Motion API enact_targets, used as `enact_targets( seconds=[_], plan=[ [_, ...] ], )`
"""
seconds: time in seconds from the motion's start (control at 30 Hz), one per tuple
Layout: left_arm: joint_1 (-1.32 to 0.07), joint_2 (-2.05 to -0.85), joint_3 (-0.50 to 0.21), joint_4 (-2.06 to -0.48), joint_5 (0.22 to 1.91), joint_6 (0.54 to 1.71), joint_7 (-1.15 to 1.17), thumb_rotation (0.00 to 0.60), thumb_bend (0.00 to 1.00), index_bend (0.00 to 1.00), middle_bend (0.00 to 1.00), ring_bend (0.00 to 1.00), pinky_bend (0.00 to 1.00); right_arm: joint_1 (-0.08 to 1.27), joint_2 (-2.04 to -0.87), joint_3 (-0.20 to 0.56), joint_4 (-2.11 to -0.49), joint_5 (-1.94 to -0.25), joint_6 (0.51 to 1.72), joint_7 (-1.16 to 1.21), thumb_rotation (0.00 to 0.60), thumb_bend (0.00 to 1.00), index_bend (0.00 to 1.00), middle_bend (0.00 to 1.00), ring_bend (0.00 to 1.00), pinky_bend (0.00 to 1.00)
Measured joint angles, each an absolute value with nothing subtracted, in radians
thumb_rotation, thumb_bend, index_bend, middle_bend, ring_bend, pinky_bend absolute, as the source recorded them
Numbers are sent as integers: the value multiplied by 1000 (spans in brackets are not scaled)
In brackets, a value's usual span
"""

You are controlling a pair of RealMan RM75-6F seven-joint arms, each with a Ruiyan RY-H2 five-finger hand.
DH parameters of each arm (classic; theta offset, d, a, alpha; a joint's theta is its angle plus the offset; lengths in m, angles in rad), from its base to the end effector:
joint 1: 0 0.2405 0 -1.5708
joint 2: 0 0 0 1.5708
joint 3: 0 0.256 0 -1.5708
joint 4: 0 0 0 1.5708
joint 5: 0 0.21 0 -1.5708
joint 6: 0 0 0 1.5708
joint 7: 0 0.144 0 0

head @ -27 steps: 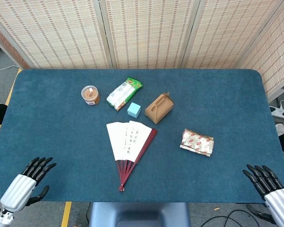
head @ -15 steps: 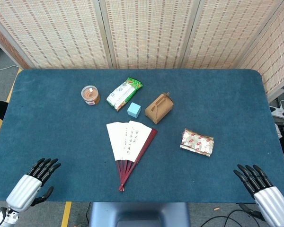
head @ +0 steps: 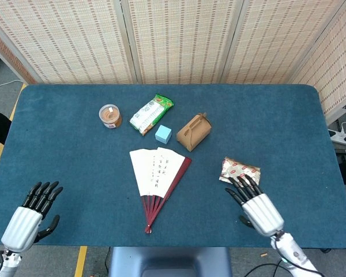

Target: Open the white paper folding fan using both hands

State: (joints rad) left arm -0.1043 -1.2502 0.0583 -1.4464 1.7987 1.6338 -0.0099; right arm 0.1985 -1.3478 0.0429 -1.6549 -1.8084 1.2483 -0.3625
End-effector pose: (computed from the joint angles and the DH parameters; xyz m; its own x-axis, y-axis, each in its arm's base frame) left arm -0.2876 0.1587 0.1184 0.4062 -0.0436 0.9127 0.8585 -0.3238 -0.3976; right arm -0.2187 -0.1903 0.0453 0.5570 -0.0562 0.8286 -0.7453 -0.4741 0.4688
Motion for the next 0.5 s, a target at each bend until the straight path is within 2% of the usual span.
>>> enact_targets(
  seconds=[0.23, 0.5],
  plan=[
    [-112, -1273, 40, -1404, 1754, 1603, 1, 600, 449, 0, 0, 0, 0, 343, -1594, 127, -1511, -1718, 1126, -426, 600, 102, 300, 0, 0, 0],
    [-120, -1309, 12, -1361, 1699, 1570, 58, 600, 449, 0, 0, 0, 0, 461, -1786, 170, -1296, -1660, 1061, -428, 600, 102, 368, 0, 0, 0]
  ],
)
